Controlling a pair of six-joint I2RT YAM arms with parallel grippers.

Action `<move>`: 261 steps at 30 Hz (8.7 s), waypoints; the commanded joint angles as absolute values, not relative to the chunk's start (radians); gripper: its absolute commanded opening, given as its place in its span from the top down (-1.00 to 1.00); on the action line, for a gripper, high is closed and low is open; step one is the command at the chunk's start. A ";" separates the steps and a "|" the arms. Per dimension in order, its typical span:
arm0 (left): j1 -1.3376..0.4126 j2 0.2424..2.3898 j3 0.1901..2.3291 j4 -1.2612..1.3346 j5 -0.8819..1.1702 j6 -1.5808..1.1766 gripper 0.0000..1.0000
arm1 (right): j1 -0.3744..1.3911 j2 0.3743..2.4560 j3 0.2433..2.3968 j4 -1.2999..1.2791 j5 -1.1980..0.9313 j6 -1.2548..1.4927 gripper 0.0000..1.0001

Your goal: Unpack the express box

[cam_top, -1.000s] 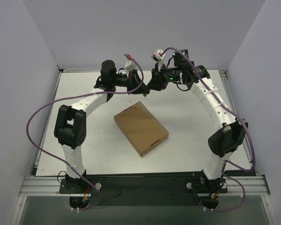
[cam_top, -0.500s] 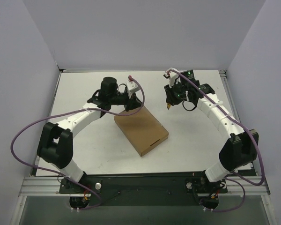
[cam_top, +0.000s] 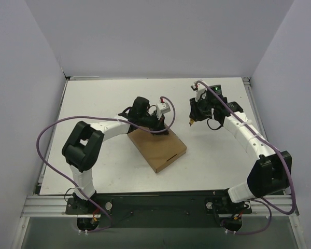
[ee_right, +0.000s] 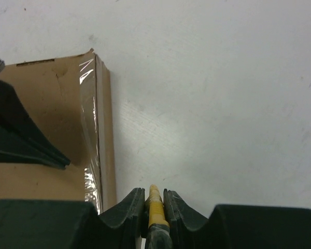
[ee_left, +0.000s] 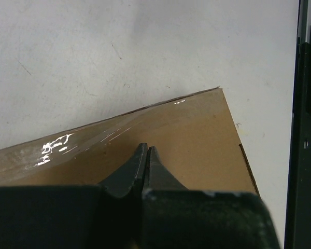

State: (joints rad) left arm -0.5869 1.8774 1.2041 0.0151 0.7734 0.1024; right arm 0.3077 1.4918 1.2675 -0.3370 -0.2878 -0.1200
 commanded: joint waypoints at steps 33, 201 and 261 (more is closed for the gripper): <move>-0.589 1.951 1.201 -0.044 0.756 0.121 1.00 | 0.549 1.298 0.813 0.321 -0.189 -0.104 1.00; -0.566 1.982 1.210 -0.066 0.776 0.143 1.00 | 0.634 1.275 0.916 0.030 -0.015 -0.049 1.00; -0.563 1.999 1.212 -0.080 0.776 0.153 1.00 | 0.635 1.270 0.903 -0.020 -0.009 -0.050 1.00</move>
State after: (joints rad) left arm -0.5674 1.9514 1.2186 0.0036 0.8284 0.1169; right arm 0.6361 1.3170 0.8490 -0.0139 -0.0219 -0.0517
